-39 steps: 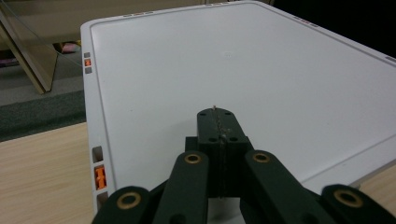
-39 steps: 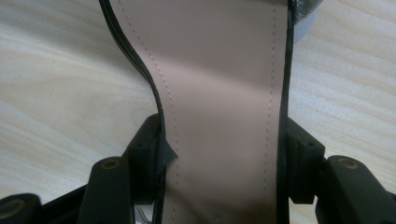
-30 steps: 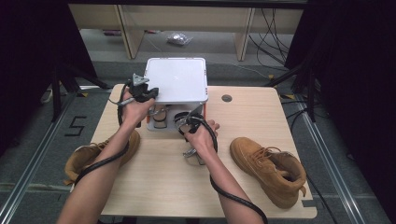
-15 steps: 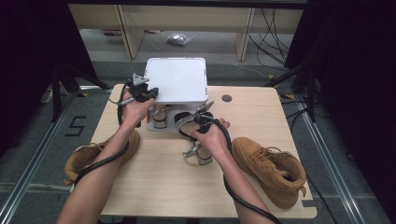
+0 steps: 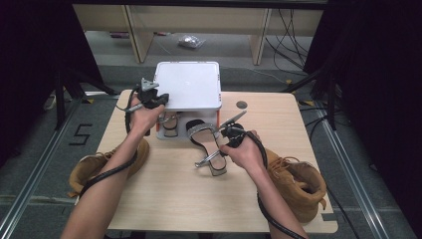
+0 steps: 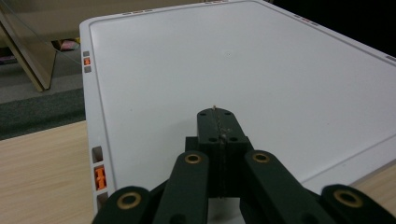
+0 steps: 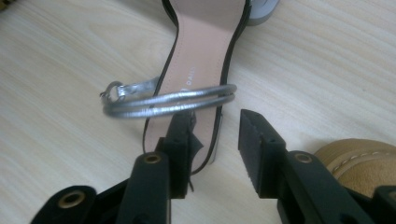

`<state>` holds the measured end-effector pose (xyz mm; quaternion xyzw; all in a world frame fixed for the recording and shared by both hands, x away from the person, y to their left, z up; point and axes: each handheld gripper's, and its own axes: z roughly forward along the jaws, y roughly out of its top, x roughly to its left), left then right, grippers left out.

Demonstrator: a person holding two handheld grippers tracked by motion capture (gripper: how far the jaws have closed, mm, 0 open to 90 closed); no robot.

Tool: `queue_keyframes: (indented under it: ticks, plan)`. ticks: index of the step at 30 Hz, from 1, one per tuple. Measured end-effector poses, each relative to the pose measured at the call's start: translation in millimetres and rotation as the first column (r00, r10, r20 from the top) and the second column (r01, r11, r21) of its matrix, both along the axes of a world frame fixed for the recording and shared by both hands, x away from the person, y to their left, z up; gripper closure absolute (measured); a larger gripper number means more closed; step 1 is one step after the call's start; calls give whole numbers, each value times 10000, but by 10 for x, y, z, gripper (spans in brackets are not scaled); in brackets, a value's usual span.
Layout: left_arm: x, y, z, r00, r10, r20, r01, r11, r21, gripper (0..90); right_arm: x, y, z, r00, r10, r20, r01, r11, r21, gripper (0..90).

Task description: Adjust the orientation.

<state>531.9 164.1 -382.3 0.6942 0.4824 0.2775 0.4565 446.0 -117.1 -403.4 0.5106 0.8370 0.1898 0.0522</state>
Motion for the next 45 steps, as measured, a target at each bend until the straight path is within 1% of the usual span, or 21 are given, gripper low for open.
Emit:
queue_keyframes:
  ticks: [2,4,6,8,10,12,13,15,16,18,19,20,22,25,26,27,31,34,39,41,45]
  plan:
    - [0,-1,0,10000,0,7,0,10000,8,894,-19,-21,19,10000,-44,-2,44,9999,135,700]
    - [1,1,1,10000,-7,-4,7,10000,0,894,-43,-49,26,9998,-154,-146,152,9998,-155,711]
    - [1,2,0,10000,-13,-9,13,10000,-9,894,-66,-72,34,9997,-123,-204,123,9999,3,722]
    - [1,2,1,10000,-13,-10,13,10000,6,894,-80,-103,32,9999,107,113,-109,9999,116,722]
    - [1,2,1,10000,-15,-10,15,10000,1,894,-127,-109,57,9999,-170,22,169,9995,260,718]
    - [3,4,1,10000,-20,-22,20,10000,-15,894,-154,-138,60,9996,152,227,-159,9994,305,723]
    - [3,3,2,10000,-21,-27,21,10000,-15,894,-171,-134,60,9999,87,74,-88,9998,191,728]
    - [3,2,2,10000,-22,-31,22,10000,-13,894,-200,-141,13,9991,423,47,-423,9990,106,774]
    - [2,2,2,10000,-22,-26,22,10000,-4,894,-216,-128,-2,9995,236,-231,-237,9997,-42,795]
    - [2,2,2,10000,-13,-26,13,10000,-10,894,-234,-132,-74,9968,720,-333,-725,9973,-140,839]
    - [2,2,2,10000,-16,-24,16,10000,-3,894,-251,-122,-96,9965,645,-534,-652,9978,-111,860]
    - [2,2,2,10000,-16,-27,16,10000,-5,894,-246,-125,-132,9963,816,-280,-820,9965,-149,874]
    - [2,3,2,10000,-19,-24,19,10000,3,894,-252,-131,-192,9952,939,-256,-946,9952,-239,900]
    - [3,4,2,10000,-26,-24,26,10000,-7,894,-282,-118,-231,9944,844,-643,-865,9958,-308,900]
    - [3,4,1,10000,-28,-21,28,10000,-13,894,-276,-123,-266,9928,1154,-311,-1162,9929,-238,900]
    - [3,4,1,10000,-28,-19,28,10000,-14,894,-288,-114,-264,9935,1000,-540,-1012,9946,-209,900]
    - [4,4,2,10000,-27,-33,27,10000,-20,894,-304,-116,-306,9943,867,-616,-878,9960,-142,900]
    - [4,5,3,10000,-26,-48,26,10000,-7,894,-325,-118,-330,9946,652,-806,-688,9967,-428,900]
    - [4,1,2,10000,-13,-47,13,10000,-31,894,-366,-120,-351,9948,628,-804,-663,9969,-417,900]
    - [4,-1,3,10000,-6,-52,6,10000,-13,895,-365,-133,-379,9950,821,-569,-843,9957,-378,900]
    - [3,-3,3,10000,13,-56,-13,10000,-16,894,-386,-137,-385,9955,689,-653,-717,9966,-412,900]
